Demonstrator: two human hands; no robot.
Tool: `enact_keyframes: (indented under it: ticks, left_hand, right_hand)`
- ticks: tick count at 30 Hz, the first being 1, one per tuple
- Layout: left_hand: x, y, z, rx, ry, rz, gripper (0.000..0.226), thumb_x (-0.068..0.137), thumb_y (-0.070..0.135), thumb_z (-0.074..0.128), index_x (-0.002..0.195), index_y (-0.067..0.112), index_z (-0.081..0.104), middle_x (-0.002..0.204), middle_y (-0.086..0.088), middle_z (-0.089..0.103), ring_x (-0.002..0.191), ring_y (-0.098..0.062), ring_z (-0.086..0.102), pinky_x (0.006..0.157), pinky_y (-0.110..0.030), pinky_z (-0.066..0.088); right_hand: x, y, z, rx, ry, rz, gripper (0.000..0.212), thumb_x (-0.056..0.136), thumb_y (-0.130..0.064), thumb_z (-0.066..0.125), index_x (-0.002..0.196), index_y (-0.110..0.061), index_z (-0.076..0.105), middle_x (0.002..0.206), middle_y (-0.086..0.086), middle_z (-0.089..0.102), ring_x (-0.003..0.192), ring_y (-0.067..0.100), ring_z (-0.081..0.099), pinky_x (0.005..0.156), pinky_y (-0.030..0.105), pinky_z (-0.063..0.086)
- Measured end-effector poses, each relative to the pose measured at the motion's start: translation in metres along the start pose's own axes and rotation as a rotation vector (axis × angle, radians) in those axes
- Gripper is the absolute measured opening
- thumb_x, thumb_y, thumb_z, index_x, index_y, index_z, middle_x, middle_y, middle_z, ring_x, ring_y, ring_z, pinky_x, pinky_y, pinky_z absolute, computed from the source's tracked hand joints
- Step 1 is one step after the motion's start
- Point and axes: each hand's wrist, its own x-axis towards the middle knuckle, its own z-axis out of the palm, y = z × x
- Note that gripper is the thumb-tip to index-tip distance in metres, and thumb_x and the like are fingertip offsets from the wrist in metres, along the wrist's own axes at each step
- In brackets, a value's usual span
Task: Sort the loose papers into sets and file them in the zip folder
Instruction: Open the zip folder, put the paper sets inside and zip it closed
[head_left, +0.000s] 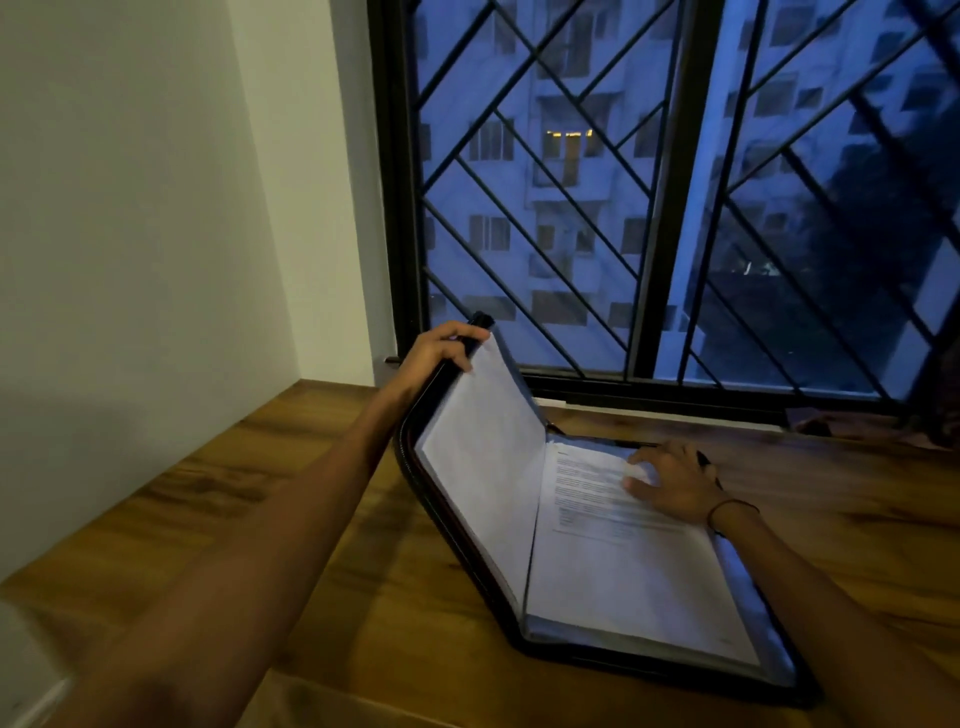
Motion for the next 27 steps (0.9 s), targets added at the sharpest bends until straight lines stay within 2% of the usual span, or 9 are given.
enact_keyframes:
  ticks: [2, 5, 10, 15, 19, 21, 22, 24, 27]
  left_hand:
    - [0.004, 0.014, 0.024, -0.039, 0.013, 0.019, 0.039, 0.08, -0.008, 0.054, 0.112, 0.007, 0.069, 0.126, -0.01, 0.058, 0.098, -0.016, 0.058, 0.087, -0.021, 0.05]
    - [0.018, 0.034, 0.056, -0.055, 0.029, 0.027, 0.058, 0.055, 0.008, 0.057, 0.111, 0.014, 0.069, 0.113, -0.01, 0.066, 0.1, -0.025, 0.062, 0.078, -0.011, 0.05]
    - [0.032, 0.065, 0.113, 0.024, -0.036, -0.014, 0.061, 0.055, 0.005, 0.063, 0.112, 0.023, 0.073, 0.13, -0.007, 0.064, 0.117, -0.029, 0.06, 0.073, -0.016, 0.049]
    - [0.019, 0.083, 0.184, 0.11, -0.17, 0.005, 0.058, 0.074, -0.002, 0.066, 0.128, 0.02, 0.067, 0.108, -0.003, 0.068, 0.086, -0.01, 0.063, 0.065, -0.017, 0.051]
    - [0.013, 0.07, 0.234, 0.235, -0.241, 0.01, 0.068, 0.063, 0.015, 0.073, 0.128, 0.031, 0.062, 0.126, -0.005, 0.065, 0.113, -0.025, 0.062, 0.088, -0.042, 0.058]
    - [0.009, 0.061, 0.253, 0.3, -0.28, 0.03, 0.077, 0.058, 0.026, 0.071, 0.132, 0.04, 0.056, 0.135, -0.006, 0.062, 0.121, -0.028, 0.058, 0.093, -0.048, 0.056]
    - [0.006, 0.055, 0.261, 0.349, -0.302, 0.045, 0.081, 0.058, 0.029, 0.071, 0.136, 0.043, 0.052, 0.139, -0.007, 0.06, 0.123, -0.029, 0.057, 0.095, -0.049, 0.055]
    - [0.002, 0.044, 0.275, 0.433, -0.343, 0.072, 0.085, 0.062, 0.031, 0.069, 0.142, 0.045, 0.044, 0.143, -0.008, 0.058, 0.124, -0.032, 0.058, 0.097, -0.049, 0.055]
    - [-0.005, 0.023, 0.285, 0.497, -0.399, 0.118, 0.08, 0.065, 0.036, 0.066, 0.139, 0.048, 0.039, 0.134, -0.009, 0.063, 0.116, -0.034, 0.061, 0.091, -0.05, 0.057]
  right_hand:
    - [-0.011, 0.005, -0.001, 0.039, 0.029, -0.054, 0.084, 0.062, -0.102, 0.037, 0.125, -0.049, 0.056, 0.133, -0.002, 0.052, 0.134, 0.022, 0.039, 0.112, 0.046, 0.035]
    - [-0.027, 0.013, -0.005, 0.092, 0.004, -0.067, 0.08, 0.066, -0.098, 0.041, 0.128, -0.049, 0.054, 0.142, -0.003, 0.045, 0.14, 0.021, 0.032, 0.116, 0.044, 0.032]
    - [-0.048, 0.021, -0.012, 0.021, 0.046, -0.085, 0.102, 0.066, -0.103, 0.026, 0.141, -0.039, 0.052, 0.148, -0.003, 0.047, 0.141, 0.02, 0.04, 0.115, 0.04, 0.034]
    - [-0.052, 0.028, -0.017, -0.039, 0.043, -0.085, 0.083, 0.081, -0.089, 0.041, 0.143, -0.036, 0.051, 0.152, 0.0, 0.046, 0.141, 0.023, 0.04, 0.114, 0.047, 0.036]
    - [-0.059, 0.035, -0.02, 0.194, 0.221, -0.081, 0.036, 0.091, -0.037, 0.07, 0.114, -0.01, 0.066, 0.119, 0.011, 0.064, 0.108, 0.026, 0.06, 0.091, 0.043, 0.05]
    - [-0.067, 0.037, -0.021, 0.451, 0.288, -0.031, 0.011, 0.092, -0.017, 0.07, 0.102, -0.014, 0.066, 0.105, 0.005, 0.069, 0.094, 0.018, 0.066, 0.078, 0.038, 0.054]
    - [-0.071, 0.036, -0.023, 0.586, 0.297, -0.018, 0.008, 0.093, -0.011, 0.068, 0.093, -0.019, 0.068, 0.095, 0.001, 0.072, 0.084, 0.013, 0.068, 0.071, 0.035, 0.055]
    - [-0.071, 0.038, -0.022, 0.774, 0.375, 0.035, 0.031, 0.098, -0.005, 0.06, 0.074, -0.023, 0.069, 0.075, -0.004, 0.07, 0.068, 0.012, 0.063, 0.061, 0.037, 0.049]
    - [-0.058, 0.052, -0.017, 0.989, 0.443, 0.182, 0.032, 0.102, -0.005, 0.051, 0.078, -0.015, 0.07, 0.078, 0.006, 0.071, 0.077, 0.025, 0.065, 0.072, 0.044, 0.051]
